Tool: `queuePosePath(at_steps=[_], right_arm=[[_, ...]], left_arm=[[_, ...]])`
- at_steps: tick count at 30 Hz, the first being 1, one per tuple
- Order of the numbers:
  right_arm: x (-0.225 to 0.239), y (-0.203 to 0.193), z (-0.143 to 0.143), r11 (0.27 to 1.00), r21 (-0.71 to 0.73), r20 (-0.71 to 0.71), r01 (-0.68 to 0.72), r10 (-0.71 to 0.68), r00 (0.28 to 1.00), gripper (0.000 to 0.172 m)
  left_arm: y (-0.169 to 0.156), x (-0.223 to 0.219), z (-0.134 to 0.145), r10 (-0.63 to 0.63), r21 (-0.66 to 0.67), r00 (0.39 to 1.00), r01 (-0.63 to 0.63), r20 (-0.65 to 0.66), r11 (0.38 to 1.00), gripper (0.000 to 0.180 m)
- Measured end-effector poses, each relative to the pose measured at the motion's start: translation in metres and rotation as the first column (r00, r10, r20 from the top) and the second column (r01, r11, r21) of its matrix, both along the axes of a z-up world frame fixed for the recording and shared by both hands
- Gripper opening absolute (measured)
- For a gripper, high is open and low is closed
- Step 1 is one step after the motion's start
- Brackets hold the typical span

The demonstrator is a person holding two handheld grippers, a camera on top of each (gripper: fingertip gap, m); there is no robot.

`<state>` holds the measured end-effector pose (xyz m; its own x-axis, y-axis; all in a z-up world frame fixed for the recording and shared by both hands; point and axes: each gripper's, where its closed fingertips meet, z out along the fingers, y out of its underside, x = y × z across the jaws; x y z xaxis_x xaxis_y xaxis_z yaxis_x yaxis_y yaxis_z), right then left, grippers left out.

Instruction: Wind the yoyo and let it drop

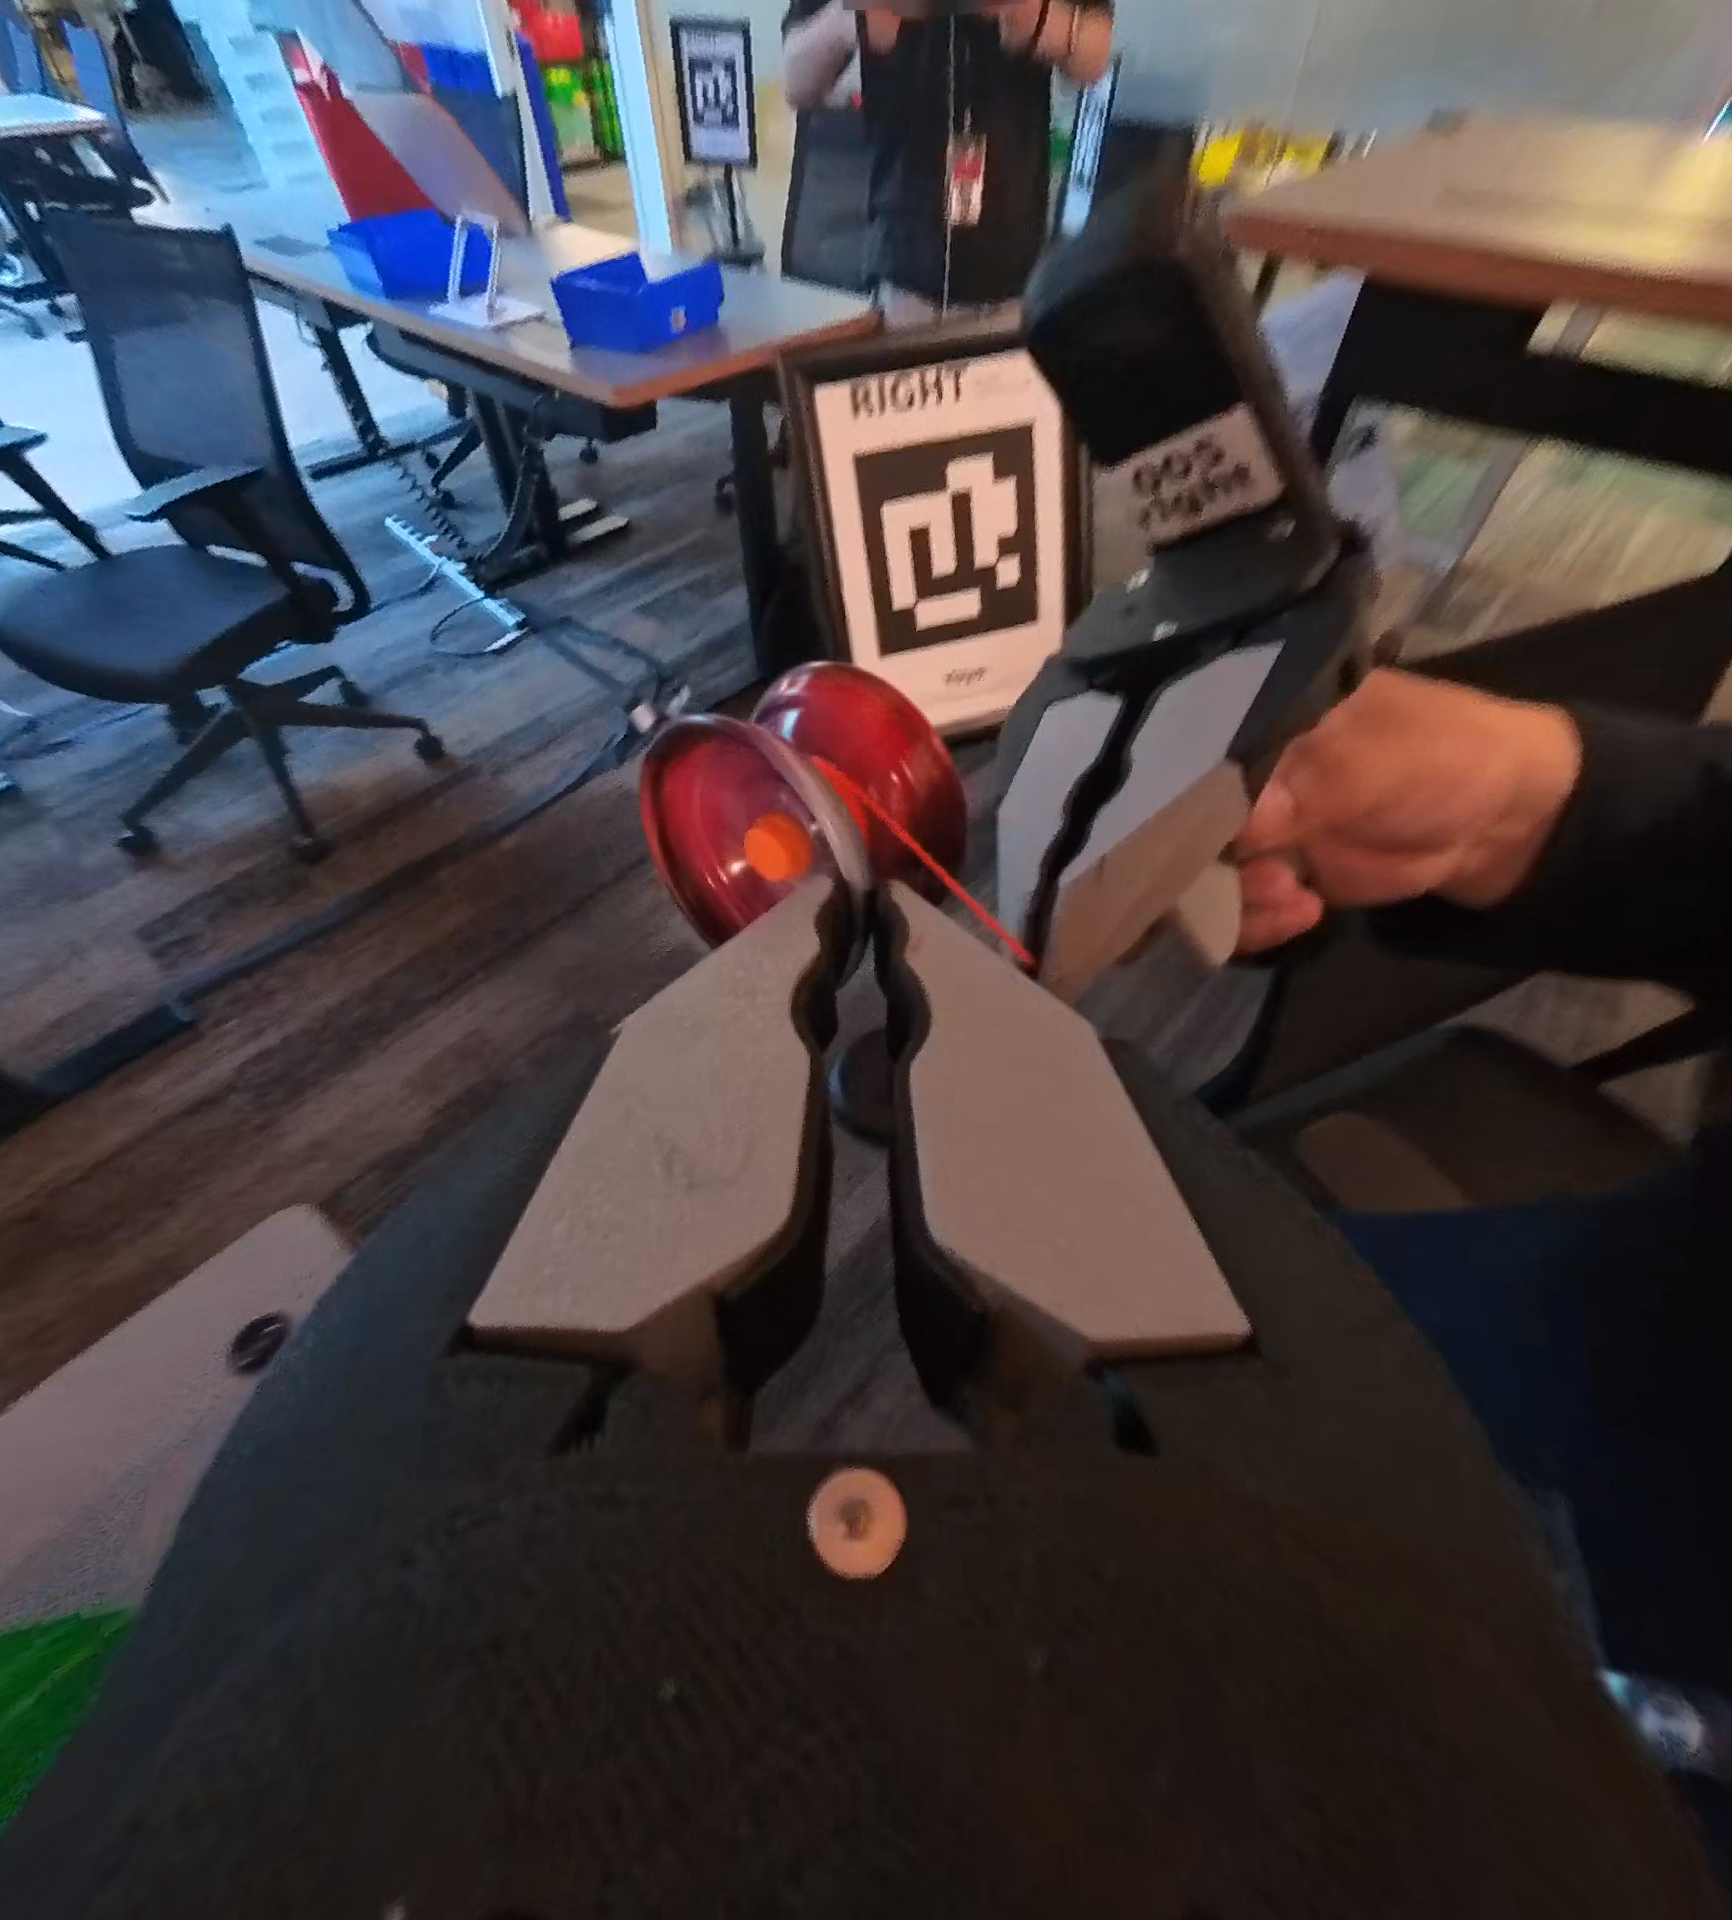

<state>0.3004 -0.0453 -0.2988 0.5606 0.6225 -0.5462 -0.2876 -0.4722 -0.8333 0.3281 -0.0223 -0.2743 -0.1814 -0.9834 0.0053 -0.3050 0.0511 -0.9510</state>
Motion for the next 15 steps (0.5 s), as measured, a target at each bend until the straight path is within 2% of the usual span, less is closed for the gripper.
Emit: queuePosePath(at_steps=[2,4,6,9,11,15], right_arm=[[-0.003,0.000,0.002,1.000,0.010,-0.033,-0.008,0.008,0.999,0.000],[-0.008,0.000,-0.001,1.000,0.002,-0.043,-0.029,0.029,0.999,0.000],[-0.012,0.000,-0.005,0.999,0.001,-0.028,-0.038,0.038,0.999,0.000],[-0.005,0.004,-0.013,1.000,-0.006,0.036,-0.012,0.013,0.999,0.000],[0.003,0.003,-0.012,1.000,0.005,0.062,-0.008,0.007,0.998,0.000],[-0.001,-0.014,-0.008,0.995,0.007,0.113,-0.101,0.100,0.989,0.000]], left_arm=[[-0.006,0.000,0.010,-0.021,-0.125,0.997,0.031,0.075,0.992,0.001],[-0.016,-0.002,0.020,-0.073,-0.264,0.986,0.111,0.148,0.958,0.001],[-0.023,-0.003,0.020,-0.114,-0.356,0.980,0.165,0.161,0.920,0.001],[-0.035,-0.010,0.018,-0.211,-0.418,0.963,0.262,0.166,0.870,0.002],[-0.046,-0.020,0.017,-0.318,-0.431,0.934,0.357,0.160,0.829,0.002],[-0.058,-0.049,0.008,-0.502,-0.384,0.861,0.493,0.083,0.781,0.002]])
